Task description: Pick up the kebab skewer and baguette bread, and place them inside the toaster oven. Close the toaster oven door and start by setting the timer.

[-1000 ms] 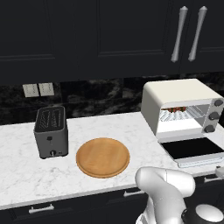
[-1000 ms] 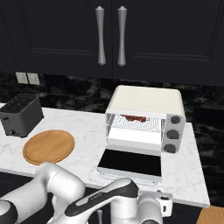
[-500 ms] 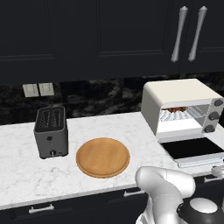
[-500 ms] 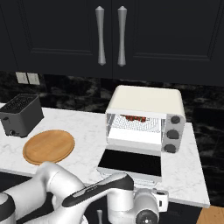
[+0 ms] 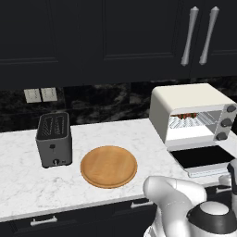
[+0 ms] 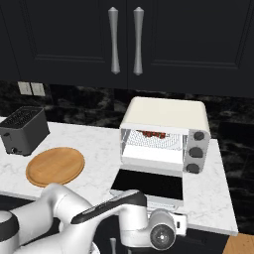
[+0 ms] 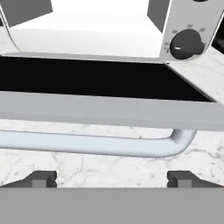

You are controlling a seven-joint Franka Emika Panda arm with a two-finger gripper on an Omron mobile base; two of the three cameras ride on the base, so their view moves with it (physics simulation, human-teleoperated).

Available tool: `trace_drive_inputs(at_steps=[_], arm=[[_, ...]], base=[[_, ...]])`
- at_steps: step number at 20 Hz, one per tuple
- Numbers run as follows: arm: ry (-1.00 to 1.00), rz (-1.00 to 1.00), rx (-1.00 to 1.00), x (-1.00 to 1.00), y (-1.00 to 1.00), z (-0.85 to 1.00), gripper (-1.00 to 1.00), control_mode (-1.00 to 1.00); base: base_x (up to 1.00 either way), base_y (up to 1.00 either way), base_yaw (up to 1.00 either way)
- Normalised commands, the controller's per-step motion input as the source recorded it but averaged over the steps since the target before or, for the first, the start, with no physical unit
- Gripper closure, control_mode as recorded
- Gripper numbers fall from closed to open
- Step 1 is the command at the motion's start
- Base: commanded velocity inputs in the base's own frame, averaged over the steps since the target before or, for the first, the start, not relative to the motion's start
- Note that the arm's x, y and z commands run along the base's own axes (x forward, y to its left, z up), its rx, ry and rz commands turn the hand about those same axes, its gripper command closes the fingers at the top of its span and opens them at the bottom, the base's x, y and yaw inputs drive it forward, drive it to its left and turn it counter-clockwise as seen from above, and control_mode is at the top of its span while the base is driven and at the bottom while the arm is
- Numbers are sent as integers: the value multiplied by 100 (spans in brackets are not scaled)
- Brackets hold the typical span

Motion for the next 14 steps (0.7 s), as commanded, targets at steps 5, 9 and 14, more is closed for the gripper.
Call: trace_drive_inputs(at_steps=[5,9,14], arm=[[0,0,0,3,0,-33,-100,-100],[0,0,0,11,0,-8,-100,-100],[0,0,0,24,0,0,-100,-100]], base=[[0,0,0],[0,0,0],[0,0,0]])
